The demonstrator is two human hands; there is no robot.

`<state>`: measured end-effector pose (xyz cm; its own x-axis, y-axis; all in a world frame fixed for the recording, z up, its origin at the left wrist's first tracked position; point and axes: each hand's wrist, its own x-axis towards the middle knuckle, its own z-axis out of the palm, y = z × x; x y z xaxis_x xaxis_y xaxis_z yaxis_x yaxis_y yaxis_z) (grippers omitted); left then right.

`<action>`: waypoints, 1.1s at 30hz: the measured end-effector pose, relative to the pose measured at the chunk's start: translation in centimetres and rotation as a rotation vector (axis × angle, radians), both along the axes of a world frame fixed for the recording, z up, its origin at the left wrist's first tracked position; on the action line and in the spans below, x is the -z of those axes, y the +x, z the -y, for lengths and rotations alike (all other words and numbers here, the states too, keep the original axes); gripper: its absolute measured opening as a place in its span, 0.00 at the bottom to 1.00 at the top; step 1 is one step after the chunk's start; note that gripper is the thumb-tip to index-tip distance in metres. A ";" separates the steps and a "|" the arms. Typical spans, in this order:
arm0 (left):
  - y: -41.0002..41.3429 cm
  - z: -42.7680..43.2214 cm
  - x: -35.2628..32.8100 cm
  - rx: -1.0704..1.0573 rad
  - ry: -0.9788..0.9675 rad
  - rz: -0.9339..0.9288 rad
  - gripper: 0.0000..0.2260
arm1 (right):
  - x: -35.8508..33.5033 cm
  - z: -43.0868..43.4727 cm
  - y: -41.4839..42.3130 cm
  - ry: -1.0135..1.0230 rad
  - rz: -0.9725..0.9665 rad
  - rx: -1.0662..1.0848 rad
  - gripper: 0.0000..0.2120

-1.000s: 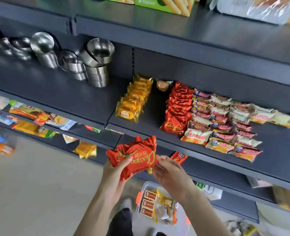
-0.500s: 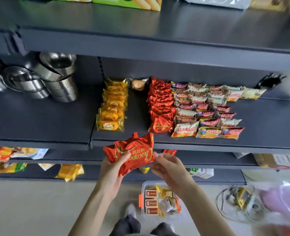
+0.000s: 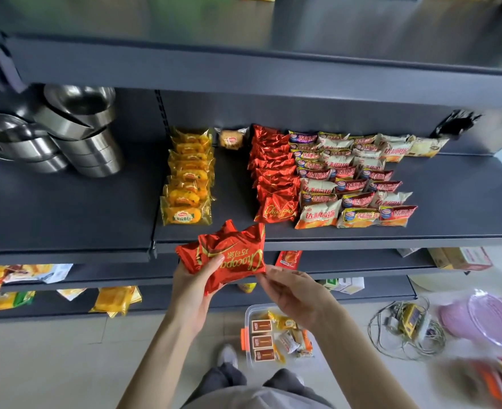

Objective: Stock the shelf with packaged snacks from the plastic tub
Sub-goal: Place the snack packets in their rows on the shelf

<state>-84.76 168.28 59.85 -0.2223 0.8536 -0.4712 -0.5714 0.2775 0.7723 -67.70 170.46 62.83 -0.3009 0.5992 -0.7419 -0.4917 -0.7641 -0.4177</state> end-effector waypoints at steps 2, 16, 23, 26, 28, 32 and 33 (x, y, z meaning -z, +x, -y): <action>0.2 -0.1 0.3 -0.013 -0.032 -0.002 0.17 | 0.2 -0.1 -0.1 -0.059 -0.001 0.027 0.07; 3.1 -0.6 0.8 -0.028 -0.035 0.009 0.13 | 3.1 -0.3 -2.0 0.103 0.268 0.196 0.19; 4.1 -0.1 2.0 -0.015 -0.059 -0.024 0.17 | 3.2 -0.3 -1.2 0.017 0.105 0.206 0.20; 4.2 -0.2 2.2 -0.013 -0.069 -0.065 0.20 | 4.2 -0.3 -1.5 0.001 0.000 0.188 0.21; 4.3 -0.4 2.5 0.002 -0.074 -0.113 0.22 | 4.9 -0.1 -1.7 -0.002 -0.041 0.187 0.24; 4.2 -0.6 3.0 0.011 -0.086 -0.120 0.23 | 5.8 -0.4 -1.4 0.022 0.057 0.212 0.18; 3.8 -0.7 3.2 -0.007 -0.087 -0.082 0.19 | 5.9 -1.1 -1.0 0.069 0.127 0.231 0.16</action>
